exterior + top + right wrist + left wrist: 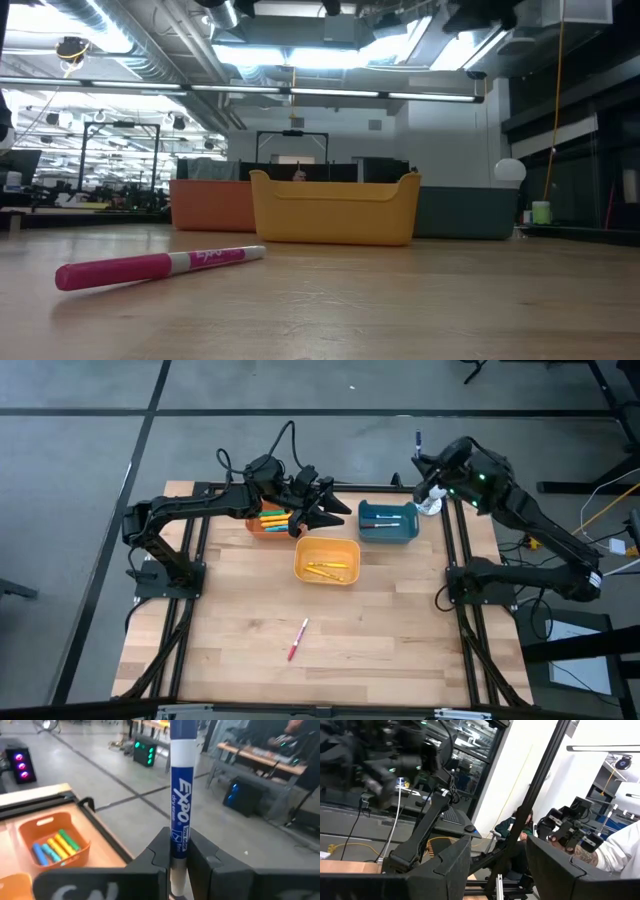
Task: Pick & Place Markers
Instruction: Put the blue marker pen into the blue bin
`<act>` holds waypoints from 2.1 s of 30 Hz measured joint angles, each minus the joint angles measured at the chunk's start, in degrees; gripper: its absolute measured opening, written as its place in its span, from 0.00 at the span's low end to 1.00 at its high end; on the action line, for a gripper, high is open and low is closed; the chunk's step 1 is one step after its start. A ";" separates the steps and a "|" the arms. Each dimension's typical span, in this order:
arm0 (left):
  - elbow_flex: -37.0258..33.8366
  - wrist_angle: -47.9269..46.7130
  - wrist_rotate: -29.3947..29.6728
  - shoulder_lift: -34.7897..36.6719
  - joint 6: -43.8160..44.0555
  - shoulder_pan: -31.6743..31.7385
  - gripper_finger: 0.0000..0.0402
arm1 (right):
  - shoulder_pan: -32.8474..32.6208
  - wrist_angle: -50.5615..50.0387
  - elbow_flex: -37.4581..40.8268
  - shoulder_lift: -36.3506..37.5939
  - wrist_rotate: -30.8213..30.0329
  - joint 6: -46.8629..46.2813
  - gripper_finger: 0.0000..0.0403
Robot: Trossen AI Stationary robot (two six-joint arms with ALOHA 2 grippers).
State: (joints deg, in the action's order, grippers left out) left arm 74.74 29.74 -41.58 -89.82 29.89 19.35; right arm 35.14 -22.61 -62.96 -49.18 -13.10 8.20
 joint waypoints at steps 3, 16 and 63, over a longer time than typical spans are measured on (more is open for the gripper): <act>0.00 0.00 0.00 0.00 0.00 0.00 0.46 | 2.81 -0.08 0.00 -2.30 4.64 0.03 0.10; 0.00 0.00 -0.02 0.00 -0.01 0.00 0.46 | 9.15 -9.71 0.00 -9.83 16.22 4.29 0.10; 0.00 -0.07 -0.07 0.00 -0.15 0.00 0.46 | 9.33 -28.62 -0.01 -32.17 20.78 24.25 0.10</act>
State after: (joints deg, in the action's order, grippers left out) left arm 74.74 29.67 -41.65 -89.82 29.74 19.35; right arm 44.47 -51.23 -62.97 -81.35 7.68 32.44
